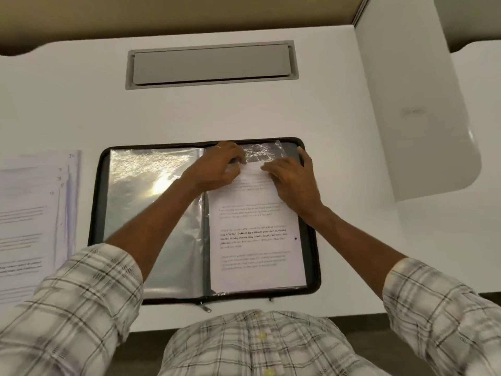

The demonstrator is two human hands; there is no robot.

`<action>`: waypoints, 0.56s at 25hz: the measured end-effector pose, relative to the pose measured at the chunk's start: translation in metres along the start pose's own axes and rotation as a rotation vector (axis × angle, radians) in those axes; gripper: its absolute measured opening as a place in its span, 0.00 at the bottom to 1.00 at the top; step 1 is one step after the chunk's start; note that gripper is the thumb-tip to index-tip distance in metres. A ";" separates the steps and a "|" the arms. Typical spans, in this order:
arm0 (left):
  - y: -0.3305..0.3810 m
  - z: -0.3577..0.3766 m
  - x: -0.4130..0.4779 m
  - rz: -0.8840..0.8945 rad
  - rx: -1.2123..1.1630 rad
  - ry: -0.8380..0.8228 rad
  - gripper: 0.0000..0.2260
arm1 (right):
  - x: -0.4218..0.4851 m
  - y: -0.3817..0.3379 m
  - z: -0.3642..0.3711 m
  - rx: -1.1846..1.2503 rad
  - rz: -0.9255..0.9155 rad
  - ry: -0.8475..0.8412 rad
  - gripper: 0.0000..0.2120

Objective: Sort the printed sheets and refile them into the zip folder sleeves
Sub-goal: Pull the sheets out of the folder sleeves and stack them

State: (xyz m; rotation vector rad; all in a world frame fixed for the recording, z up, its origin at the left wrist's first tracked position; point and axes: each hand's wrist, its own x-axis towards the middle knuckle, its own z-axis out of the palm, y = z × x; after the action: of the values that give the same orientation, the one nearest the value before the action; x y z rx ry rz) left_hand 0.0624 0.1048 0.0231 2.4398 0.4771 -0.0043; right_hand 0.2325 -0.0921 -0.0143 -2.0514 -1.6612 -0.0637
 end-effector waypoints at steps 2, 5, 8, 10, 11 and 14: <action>0.001 -0.013 0.010 -0.066 -0.127 -0.054 0.13 | 0.003 0.001 -0.004 0.023 0.007 -0.019 0.11; 0.003 -0.026 0.031 -0.210 -0.213 -0.196 0.09 | 0.018 0.002 -0.011 0.079 0.082 -0.016 0.09; -0.001 -0.030 0.051 -0.293 -0.157 -0.285 0.13 | 0.059 0.007 -0.020 0.229 0.127 -0.081 0.11; -0.009 -0.034 0.062 -0.336 -0.176 -0.350 0.14 | 0.089 0.014 -0.022 0.298 0.156 -0.229 0.10; -0.011 -0.036 0.066 -0.343 -0.188 -0.398 0.13 | 0.103 0.016 -0.022 0.302 0.145 -0.328 0.10; -0.016 -0.046 0.076 -0.316 -0.139 -0.489 0.10 | 0.133 0.020 -0.014 0.143 0.045 -0.577 0.12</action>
State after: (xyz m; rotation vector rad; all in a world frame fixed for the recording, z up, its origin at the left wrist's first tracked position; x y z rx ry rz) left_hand 0.1226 0.1701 0.0408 2.1036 0.6056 -0.6611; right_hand 0.2890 0.0201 0.0365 -2.1129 -1.8677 0.7023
